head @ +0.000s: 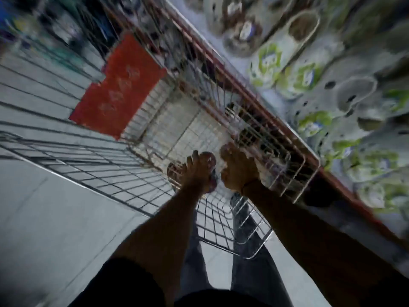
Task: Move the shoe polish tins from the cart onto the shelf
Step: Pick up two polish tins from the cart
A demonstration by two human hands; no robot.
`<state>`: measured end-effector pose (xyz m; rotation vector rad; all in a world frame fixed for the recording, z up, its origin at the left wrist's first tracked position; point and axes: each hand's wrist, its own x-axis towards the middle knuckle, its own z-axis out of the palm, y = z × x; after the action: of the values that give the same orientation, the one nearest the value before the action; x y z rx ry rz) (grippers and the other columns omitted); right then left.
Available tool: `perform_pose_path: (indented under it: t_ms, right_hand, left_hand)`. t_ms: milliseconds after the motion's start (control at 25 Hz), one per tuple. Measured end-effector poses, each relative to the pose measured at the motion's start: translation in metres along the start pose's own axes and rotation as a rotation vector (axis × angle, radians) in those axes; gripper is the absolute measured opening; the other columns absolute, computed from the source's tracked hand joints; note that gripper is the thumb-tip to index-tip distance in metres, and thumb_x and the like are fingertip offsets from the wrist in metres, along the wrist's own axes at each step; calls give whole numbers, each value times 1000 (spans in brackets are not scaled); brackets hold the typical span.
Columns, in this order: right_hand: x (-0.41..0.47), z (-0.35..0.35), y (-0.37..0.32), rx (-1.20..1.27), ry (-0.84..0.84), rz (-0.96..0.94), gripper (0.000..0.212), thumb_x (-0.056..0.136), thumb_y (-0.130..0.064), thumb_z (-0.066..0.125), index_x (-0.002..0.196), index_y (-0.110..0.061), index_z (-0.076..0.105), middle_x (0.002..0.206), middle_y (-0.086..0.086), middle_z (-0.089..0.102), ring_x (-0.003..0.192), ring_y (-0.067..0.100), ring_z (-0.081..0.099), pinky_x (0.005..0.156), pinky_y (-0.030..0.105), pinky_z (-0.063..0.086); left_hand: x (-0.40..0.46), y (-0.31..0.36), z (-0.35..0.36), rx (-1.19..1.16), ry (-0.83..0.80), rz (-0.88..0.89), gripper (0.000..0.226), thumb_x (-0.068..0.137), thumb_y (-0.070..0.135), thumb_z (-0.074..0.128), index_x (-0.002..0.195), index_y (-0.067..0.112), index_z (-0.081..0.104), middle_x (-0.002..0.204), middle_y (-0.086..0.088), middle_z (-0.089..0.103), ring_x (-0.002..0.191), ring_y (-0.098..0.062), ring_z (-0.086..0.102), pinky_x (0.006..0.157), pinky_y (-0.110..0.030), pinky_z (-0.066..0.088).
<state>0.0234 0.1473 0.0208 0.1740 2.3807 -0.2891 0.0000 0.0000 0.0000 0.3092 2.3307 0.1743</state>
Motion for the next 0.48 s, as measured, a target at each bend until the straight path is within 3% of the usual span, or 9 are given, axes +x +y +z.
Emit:
perform_pose_path:
  t_ms: [80,200,360,480]
  right_hand:
    - [8,23,0,-51,-71,59,72,89,-28,63,154,-25,32,158,15,35,134,37,45,105,51,41]
    - [13,56,0,-132,-45,53,57,87,-9,59,140,-26,46,149,18,42,124,39,50,98,51,46]
    - [24,57,-1,-90,-1,82,36,99,-8,47,131,-23,54,150,21,38,115,42,54,86,48,51]
    - [15,46,0,-78,-30,32,46,90,-10,64,132,-22,51,155,17,30,122,41,48,91,48,53]
  left_hand:
    - [6,7,24,-5,-67,-106,73,96,37,54,157,12,24,154,-15,35,138,-37,40,113,-47,30]
    - [7,11,59,16,-212,-89,76,92,32,65,154,10,28,155,-18,31,139,-41,37,108,-49,38]
    - [15,19,64,-17,-87,-173,81,91,26,66,155,6,21,136,-21,43,118,-41,56,90,-47,49]
    - [8,17,47,-31,-139,-174,89,81,26,78,151,9,27,133,-19,46,118,-39,57,90,-44,52]
